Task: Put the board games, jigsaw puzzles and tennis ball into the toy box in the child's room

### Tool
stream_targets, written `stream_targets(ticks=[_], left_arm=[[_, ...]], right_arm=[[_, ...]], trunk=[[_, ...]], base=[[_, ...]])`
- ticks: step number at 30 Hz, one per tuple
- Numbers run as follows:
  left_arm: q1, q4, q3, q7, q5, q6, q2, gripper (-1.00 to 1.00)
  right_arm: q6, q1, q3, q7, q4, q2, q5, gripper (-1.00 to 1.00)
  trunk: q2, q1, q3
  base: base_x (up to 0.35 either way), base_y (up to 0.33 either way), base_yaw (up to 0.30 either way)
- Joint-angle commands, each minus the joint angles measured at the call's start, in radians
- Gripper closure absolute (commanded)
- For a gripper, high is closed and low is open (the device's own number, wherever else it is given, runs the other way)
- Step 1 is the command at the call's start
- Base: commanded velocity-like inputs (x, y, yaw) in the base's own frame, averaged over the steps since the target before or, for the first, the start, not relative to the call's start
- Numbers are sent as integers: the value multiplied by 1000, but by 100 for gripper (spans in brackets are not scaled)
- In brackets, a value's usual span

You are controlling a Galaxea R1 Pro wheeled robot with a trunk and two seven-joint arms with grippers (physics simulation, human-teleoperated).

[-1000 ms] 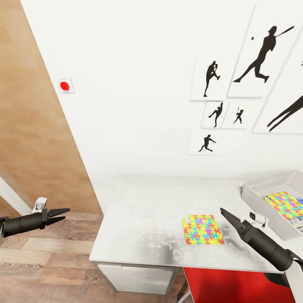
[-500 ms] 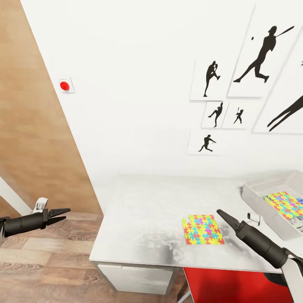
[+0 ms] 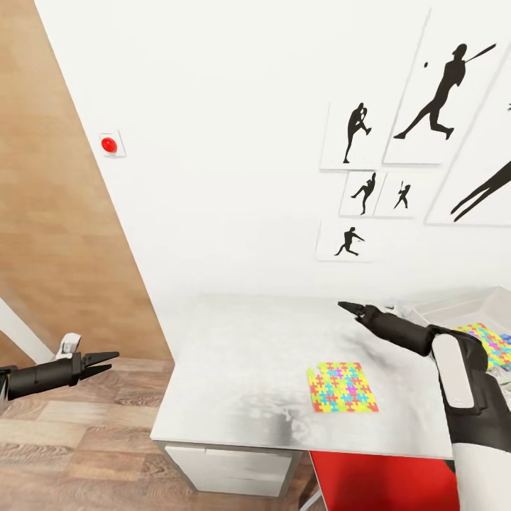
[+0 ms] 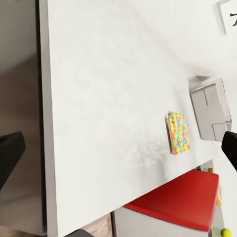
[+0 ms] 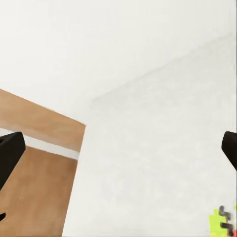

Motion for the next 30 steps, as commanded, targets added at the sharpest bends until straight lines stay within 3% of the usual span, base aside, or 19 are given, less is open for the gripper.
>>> stream_targets(ticks=[1, 4, 5, 7, 17, 23, 30], left_arm=[[-1, 0, 5, -8, -10, 11, 0, -100], [-1, 0, 5, -8, -10, 10, 0, -100], [0, 0, 5, -8, -10, 10, 0, -100], [0, 0, 5, -8, -10, 10, 0, -100], [0, 0, 5, -8, -10, 9, 0, -100], [0, 0, 5, -8, -10, 9, -1, -100], [-1, 0, 6, -8, -10, 9, 0, -100]], right_arm=[[11, -56, 47, -67, 49, 1, 9, -100], [11, -131, 117, -165, 138, 3, 10, -100], [9, -175, 159, -223, 203, 4, 11, -100], [7, -217, 191, -279, 277, 5, 12, -100], [-3, -394, 251, -502, 645, 7, 18, -100], [-15, -418, 259, -532, 709, 0, 17, -100], [-12, -407, 264, -540, 633, -6, 16, -100]], trunk=[[-2, 1, -2], [-2, 1, -2], [-2, 1, -2], [-2, 1, -2], [-2, 1, -2], [-2, 1, -2], [-2, 1, -2]], base=[[0, 0, 0], [0, 0, 0], [0, 0, 0], [0, 0, 0], [0, 0, 0], [0, 0, 0], [0, 0, 0]])
